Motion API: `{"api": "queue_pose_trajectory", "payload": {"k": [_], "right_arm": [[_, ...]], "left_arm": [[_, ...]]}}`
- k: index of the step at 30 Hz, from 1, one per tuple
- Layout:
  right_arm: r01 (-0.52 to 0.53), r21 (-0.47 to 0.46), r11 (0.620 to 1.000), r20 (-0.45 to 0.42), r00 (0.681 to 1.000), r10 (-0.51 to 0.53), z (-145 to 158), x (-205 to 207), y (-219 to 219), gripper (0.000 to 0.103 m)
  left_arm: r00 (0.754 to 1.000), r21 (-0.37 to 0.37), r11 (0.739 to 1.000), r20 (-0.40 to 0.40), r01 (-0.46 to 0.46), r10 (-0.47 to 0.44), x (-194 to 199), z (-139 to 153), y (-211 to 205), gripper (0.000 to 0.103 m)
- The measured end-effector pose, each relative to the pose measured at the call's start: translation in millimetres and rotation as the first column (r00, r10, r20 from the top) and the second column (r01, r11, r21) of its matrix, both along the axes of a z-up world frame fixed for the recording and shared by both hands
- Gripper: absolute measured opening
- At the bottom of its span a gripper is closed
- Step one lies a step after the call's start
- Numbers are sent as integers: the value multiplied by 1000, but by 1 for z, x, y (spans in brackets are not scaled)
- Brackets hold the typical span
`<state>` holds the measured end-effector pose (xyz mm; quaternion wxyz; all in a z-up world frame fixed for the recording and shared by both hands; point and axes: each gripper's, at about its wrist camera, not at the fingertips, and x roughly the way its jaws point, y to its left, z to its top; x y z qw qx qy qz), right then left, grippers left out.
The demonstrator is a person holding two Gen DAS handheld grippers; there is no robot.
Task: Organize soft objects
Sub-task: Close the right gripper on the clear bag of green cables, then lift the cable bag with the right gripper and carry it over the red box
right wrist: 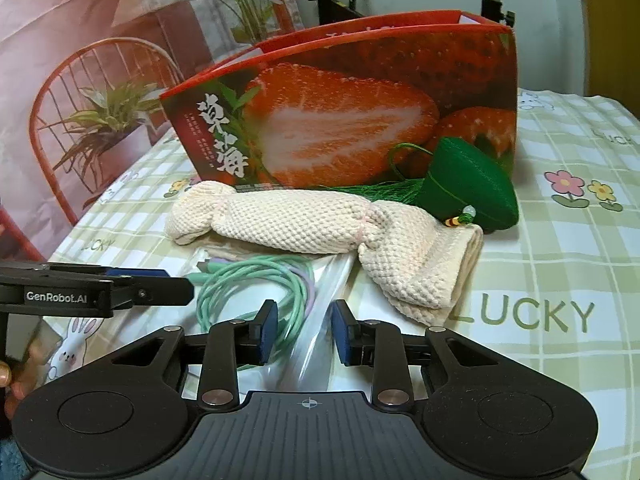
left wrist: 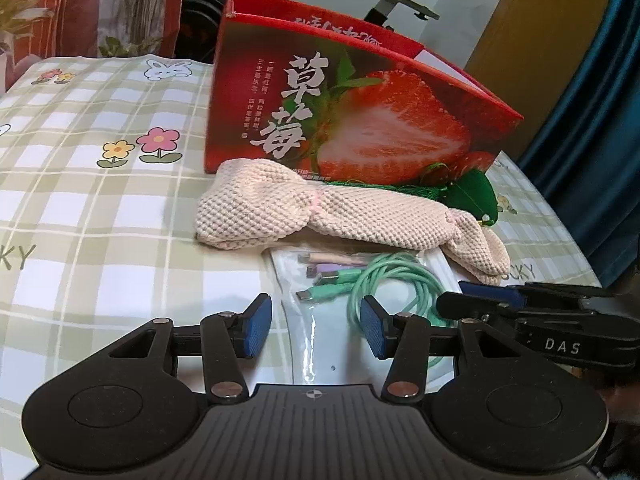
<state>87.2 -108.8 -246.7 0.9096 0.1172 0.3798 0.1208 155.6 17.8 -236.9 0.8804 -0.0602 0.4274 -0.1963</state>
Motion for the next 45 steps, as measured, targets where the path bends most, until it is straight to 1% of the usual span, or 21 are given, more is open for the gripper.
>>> {"api": "queue_pose_trajectory", "payload": {"k": [2,4,5,7,8,10,13,15,16,17,18,19,21,23,26,27,31,37,45], "right_arm": [[8,-12,1000,-8,1000,-8,2,0,1,31],[12,4,1000,-23,1000,-12,2,0,-1,31],[14,12,1000,-26,1000,-14,2,1,-3,32],[10,38,999,-34,999,-9,0,3,-5,32],[7,57,998,-39,999,-4,0,4,-5,31],[0,77,997,-40,999,3,-1,7,-4,32],[20,159,987,-43,999,-13,-6,10,-9,32],[18,172,985,-41,999,-11,-6,12,-9,32],[14,161,987,-36,999,-9,-6,11,-7,32],[2,128,992,-26,1000,1,-5,11,-3,30],[-5,95,995,-17,1000,6,-4,10,1,25],[-7,68,998,-8,1000,8,-4,9,4,24],[-2,50,999,6,1000,2,-3,7,5,19],[-2,38,999,16,1000,1,-3,6,6,16],[1,31,1000,34,999,-2,0,2,5,12],[1,30,1000,40,999,-2,1,1,4,8],[-13,13,1000,80,997,12,9,-5,3,6],[-16,-2,1000,145,989,17,23,-14,2,5],[-26,-26,999,245,969,32,48,-25,4,5]], "left_arm": [[1000,12,1000,-2,8,-8,0,1,-1,51],[1000,12,1000,-4,10,-10,0,0,-2,51],[1000,-6,1000,-10,13,-13,1,0,-1,51],[999,-81,997,-35,16,-19,3,-3,2,51],[999,-106,994,-43,14,-19,4,-4,3,51],[998,-138,990,-52,13,-20,3,-6,3,50],[998,-177,984,-65,-2,-10,3,-8,5,50],[998,-189,982,-68,-3,-10,2,-9,5,50],[998,-180,984,-64,4,-16,1,-8,3,50],[998,-170,985,-60,10,-21,1,-8,2,50],[998,-155,988,-53,18,-26,-1,-7,-1,50],[998,-145,989,-49,22,-29,-2,-6,-2,50],[998,-140,990,-47,22,-29,-2,-6,-2,49],[998,-149,989,-51,16,-24,-2,-7,1,46],[999,-154,988,-50,14,-22,-1,-7,2,46],[999,-156,988,-49,14,-22,-1,-7,3,46],[999,-169,986,-39,11,-18,-2,-4,5,45],[1000,-182,983,-24,13,-18,-5,1,8,45],[998,-231,973,55,10,3,-13,20,16,44]]}}
